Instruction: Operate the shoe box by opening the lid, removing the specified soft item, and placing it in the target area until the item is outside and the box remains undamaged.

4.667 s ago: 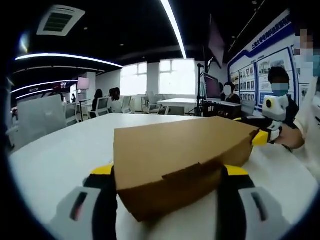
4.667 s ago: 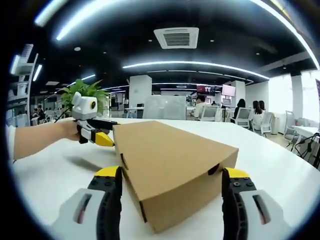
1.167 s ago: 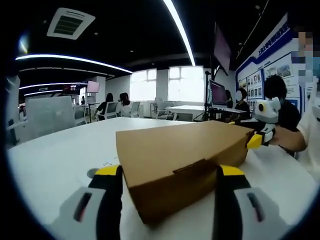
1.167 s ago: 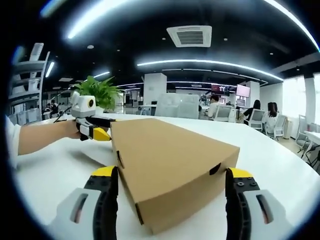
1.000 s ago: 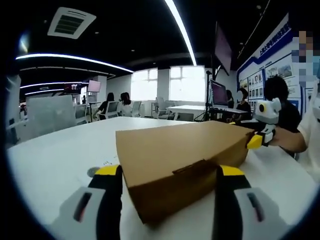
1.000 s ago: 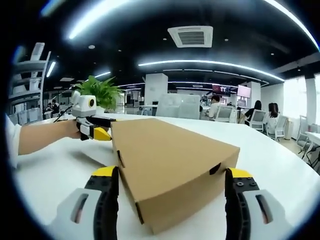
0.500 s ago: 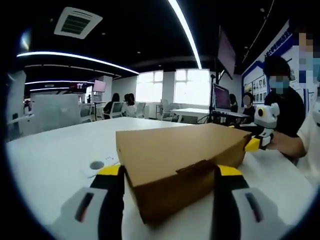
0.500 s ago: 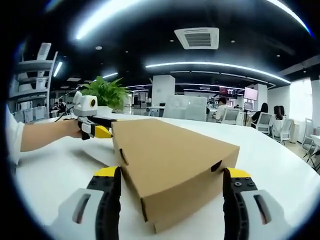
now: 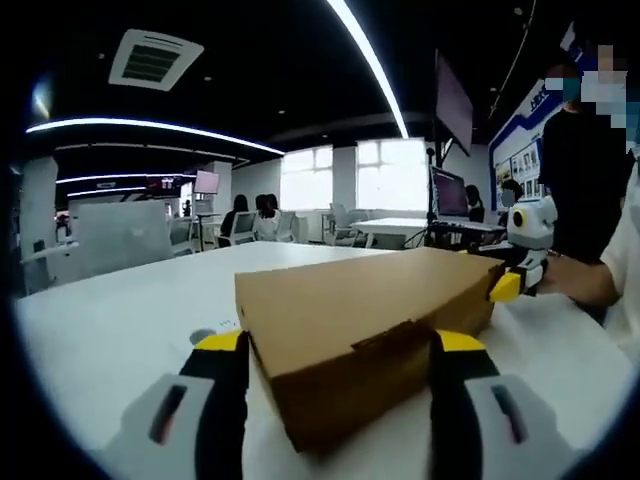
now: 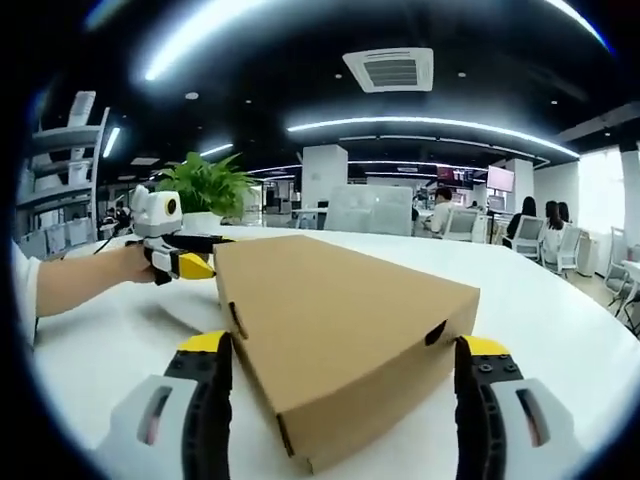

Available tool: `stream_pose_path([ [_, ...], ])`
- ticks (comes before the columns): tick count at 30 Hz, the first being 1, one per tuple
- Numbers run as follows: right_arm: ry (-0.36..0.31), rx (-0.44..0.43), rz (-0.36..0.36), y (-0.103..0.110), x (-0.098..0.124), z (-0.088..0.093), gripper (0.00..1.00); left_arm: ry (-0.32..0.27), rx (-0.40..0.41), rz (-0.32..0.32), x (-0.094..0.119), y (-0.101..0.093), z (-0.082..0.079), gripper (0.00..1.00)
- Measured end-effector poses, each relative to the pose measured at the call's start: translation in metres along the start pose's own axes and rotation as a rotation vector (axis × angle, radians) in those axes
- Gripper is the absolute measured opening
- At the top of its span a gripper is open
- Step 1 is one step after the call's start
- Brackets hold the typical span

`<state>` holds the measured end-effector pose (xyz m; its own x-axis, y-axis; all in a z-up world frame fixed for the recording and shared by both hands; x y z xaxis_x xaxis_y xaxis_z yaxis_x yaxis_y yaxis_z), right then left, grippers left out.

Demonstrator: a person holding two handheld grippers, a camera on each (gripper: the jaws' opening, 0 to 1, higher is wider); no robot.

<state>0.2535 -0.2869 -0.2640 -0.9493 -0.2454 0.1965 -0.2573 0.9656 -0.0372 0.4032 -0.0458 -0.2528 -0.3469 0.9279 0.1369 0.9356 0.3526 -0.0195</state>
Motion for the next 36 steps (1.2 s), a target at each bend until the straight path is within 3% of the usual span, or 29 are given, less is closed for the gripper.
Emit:
stream_pose_path([
  [11, -0.006, 0.016, -0.022, -0.001, 0.001, 0.001, 0.93, -0.021, 0.010, -0.001, 0.000, -0.003, 0.003, 0.74],
  [18, 0.044, 0.023, -0.055, -0.005, 0.001, -0.002, 0.92, -0.018, 0.013, -0.016, 0.000, -0.007, 0.002, 0.74],
  [24, 0.017, 0.045, -0.062, -0.002, 0.006, 0.003, 0.91, -0.015, 0.010, -0.030, 0.005, -0.013, 0.003, 0.74],
  [30, 0.101, 0.075, -0.109, -0.007, 0.002, -0.002, 0.91, -0.020, 0.021, -0.061, 0.010, -0.019, 0.004, 0.72],
  [36, 0.051, 0.063, -0.097, -0.003, 0.003, 0.002, 0.92, -0.042, 0.022, -0.092, 0.011, -0.024, 0.006, 0.74],
])
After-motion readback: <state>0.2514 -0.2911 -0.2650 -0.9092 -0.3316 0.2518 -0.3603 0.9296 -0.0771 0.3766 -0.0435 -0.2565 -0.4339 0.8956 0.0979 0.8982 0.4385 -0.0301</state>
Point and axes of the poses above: the point that each gripper's makers call its tool centre point, and the gripper's own axes: x roughly backward along the fingers, y roughly to its left, z roughly out of its underside, the point moved 6 cm from there along x, roughly backward along the fingers, and after that the axes turned 1 degree about -z, right-handed, at the moved point
